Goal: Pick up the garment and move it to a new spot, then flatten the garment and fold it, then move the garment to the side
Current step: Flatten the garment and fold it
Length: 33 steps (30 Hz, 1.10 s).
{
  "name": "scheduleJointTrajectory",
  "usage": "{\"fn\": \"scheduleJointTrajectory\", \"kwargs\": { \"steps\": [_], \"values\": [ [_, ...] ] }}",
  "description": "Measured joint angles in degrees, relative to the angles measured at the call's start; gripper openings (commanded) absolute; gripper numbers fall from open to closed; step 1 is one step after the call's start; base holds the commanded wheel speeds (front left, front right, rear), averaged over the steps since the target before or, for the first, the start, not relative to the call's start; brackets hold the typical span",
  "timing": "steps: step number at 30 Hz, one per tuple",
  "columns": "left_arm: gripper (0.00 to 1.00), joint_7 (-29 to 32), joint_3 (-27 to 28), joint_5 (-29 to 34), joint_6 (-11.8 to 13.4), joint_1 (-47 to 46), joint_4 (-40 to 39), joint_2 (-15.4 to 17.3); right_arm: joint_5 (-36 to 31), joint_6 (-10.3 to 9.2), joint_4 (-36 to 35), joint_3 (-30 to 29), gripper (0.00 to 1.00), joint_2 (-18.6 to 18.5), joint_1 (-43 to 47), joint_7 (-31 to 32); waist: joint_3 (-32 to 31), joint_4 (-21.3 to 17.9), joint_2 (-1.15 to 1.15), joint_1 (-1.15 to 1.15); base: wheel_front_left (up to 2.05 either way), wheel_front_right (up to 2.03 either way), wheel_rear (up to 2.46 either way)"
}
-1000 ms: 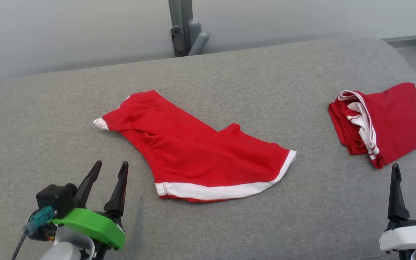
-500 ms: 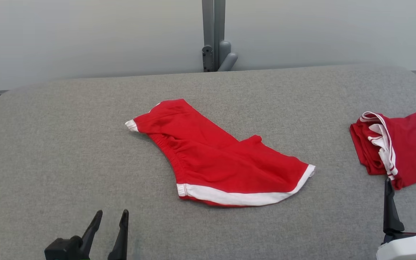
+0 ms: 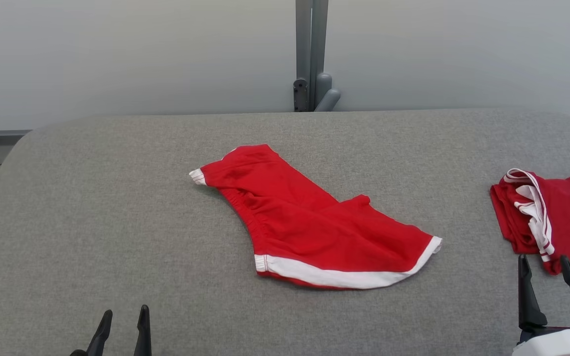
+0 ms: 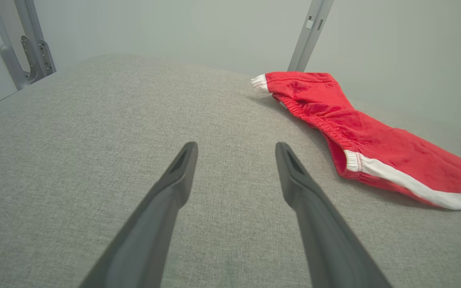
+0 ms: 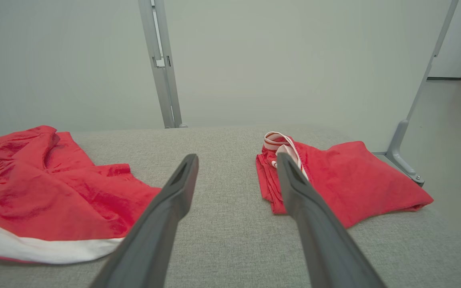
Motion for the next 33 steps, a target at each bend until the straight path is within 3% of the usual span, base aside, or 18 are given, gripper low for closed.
{"fn": "scheduleJointTrajectory", "kwargs": {
  "steps": [11,33],
  "values": [
    [1.00,0.00,6.22,5.92,-2.01,1.35,-1.11,-3.63,0.11,-0.01,1.13,2.09,1.00,-0.07,1.10,0.00,-0.54,-0.35,0.00,0.00,0.00,0.00,0.00],
    [1.00,0.00,4.77,6.39,-2.29,1.16,-1.88,-4.02,0.31,-0.01,2.33,2.80,1.00,0.66,1.03,0.00,0.11,-1.26,0.00,0.00,0.00,0.00,0.00]
  ]
}}
